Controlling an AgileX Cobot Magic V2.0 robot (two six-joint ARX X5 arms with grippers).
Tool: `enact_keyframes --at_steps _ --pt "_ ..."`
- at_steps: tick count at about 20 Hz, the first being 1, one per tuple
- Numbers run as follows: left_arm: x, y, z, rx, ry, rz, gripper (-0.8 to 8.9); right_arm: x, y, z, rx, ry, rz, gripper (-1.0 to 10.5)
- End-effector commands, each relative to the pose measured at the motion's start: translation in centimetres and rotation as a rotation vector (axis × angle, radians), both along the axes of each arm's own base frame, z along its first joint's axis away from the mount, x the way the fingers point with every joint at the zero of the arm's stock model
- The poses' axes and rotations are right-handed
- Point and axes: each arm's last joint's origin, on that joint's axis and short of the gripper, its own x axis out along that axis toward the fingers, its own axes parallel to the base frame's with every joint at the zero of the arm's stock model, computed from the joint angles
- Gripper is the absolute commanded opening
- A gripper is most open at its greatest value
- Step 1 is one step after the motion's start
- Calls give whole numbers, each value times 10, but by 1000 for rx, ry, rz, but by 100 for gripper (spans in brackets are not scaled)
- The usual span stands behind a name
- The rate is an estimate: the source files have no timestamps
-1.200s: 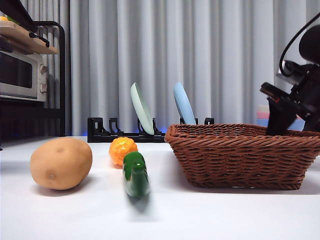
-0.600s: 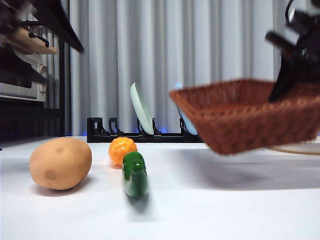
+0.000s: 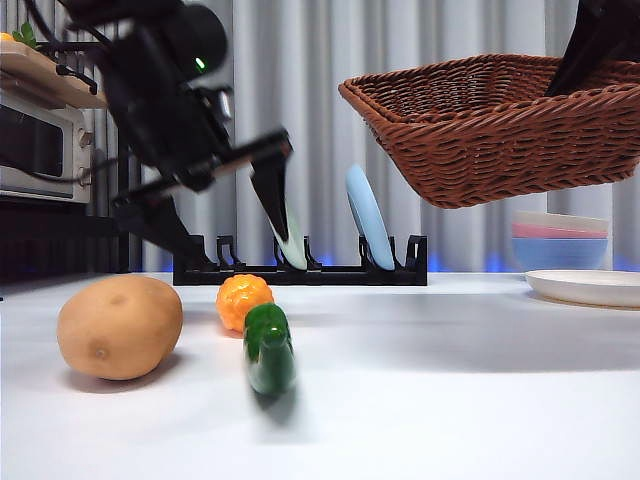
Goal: Pick up the basket,pick up the corn from the table,pick up the potato from the table,pick up the cucumber from the table,put all items into the basket
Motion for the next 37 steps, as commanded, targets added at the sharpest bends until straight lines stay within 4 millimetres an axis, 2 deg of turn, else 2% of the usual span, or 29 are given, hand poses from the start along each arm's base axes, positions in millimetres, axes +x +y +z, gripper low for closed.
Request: enact_keyframes --at_steps 1,5,6,7,9,13,15,17,20,22,24,26,30,35,36,37 --pt "4 -9 -22 36 61 -9 499 -1 0 6 17 -24 -7 -17" --pt "6 -15 -46 88 116 -11 491 -1 0 6 17 -25 -8 -17" --pt "6 -15 -47 91 111 -12 413 -1 0 6 17 -25 -8 -17" --pt "7 -16 -46 95 99 -23 292 -1 0 6 15 -25 -10 -17" --pt "7 -18 -46 109 66 -75 -7 -1 -1 6 15 -25 -14 -16" --pt "5 -16 -39 125 44 -98 -8 0 -4 5 8 -17 -51 -17" --pt "-1 -13 -18 125 -1 -106 -8 3 -4 3 -5 -7 -70 -17" --pt "-15 -5 19 108 -74 -127 -8 9 -3 -4 2 24 -71 -17" --pt "-53 9 89 17 -245 -142 -8 22 10 -19 33 90 -53 -17" --pt "-78 10 125 -53 -381 -164 -8 30 22 -30 47 130 -30 -17" --pt "-92 1 141 -118 -463 -189 -8 35 40 -37 62 150 9 -17" --pt "-95 -14 139 -118 -479 -196 -8 36 60 -40 83 147 54 -17" --pt "-86 -45 109 -80 -393 -174 -8 28 94 -35 130 117 136 -17" --pt "-72 -62 70 -13 -264 -168 11 23 105 -34 134 120 170 -16" --pt "-71 -62 67 -4 -249 -170 96 24 105 -35 134 121 169 -17" --pt "-72 -62 67 1 -243 -170 296 24 104 -35 134 121 168 -17"
